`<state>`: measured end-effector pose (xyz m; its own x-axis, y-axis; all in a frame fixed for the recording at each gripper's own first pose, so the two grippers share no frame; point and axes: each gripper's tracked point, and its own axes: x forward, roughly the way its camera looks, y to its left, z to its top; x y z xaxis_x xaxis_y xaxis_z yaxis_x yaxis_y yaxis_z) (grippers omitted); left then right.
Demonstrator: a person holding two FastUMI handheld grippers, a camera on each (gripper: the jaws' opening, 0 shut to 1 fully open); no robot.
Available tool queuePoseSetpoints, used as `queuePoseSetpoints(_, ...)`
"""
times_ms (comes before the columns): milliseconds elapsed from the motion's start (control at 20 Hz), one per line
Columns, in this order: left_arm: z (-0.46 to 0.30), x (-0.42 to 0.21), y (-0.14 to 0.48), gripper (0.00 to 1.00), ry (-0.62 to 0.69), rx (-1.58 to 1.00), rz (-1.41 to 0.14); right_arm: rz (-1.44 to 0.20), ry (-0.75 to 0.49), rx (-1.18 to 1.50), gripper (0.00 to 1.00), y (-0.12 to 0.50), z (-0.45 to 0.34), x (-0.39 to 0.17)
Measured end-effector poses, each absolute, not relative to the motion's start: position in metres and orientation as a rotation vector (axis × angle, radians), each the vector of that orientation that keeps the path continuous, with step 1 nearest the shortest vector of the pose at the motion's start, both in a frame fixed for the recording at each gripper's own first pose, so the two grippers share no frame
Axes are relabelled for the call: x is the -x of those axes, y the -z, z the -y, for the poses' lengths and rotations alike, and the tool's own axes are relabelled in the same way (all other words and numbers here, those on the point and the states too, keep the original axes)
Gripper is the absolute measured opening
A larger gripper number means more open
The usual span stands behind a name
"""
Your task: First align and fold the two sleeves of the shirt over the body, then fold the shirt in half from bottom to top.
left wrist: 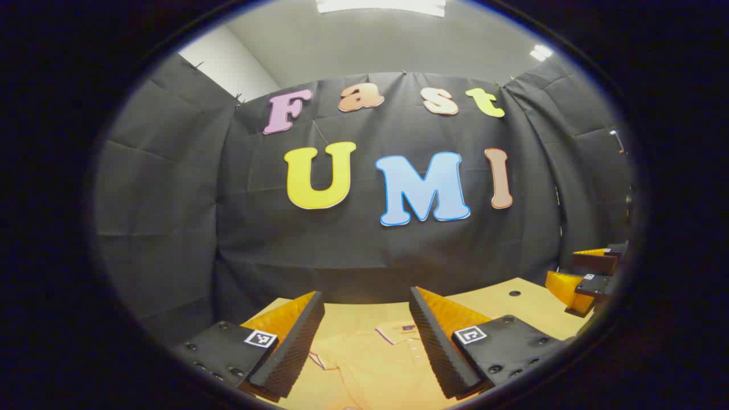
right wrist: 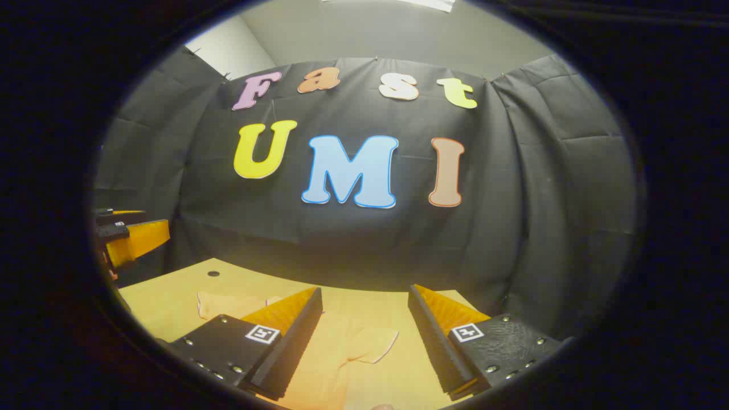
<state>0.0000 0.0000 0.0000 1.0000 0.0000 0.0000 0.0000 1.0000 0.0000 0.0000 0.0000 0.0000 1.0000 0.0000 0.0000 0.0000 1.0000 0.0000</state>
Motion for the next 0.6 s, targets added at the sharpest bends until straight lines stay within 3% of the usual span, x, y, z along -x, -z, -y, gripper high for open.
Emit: queuePoseSetpoints(600,0.002,-0.007,0.012,0.99,-0.027,0.040,-0.037,-0.025,-0.005,0.014,0.94,0.001,-0.004,-0.013)
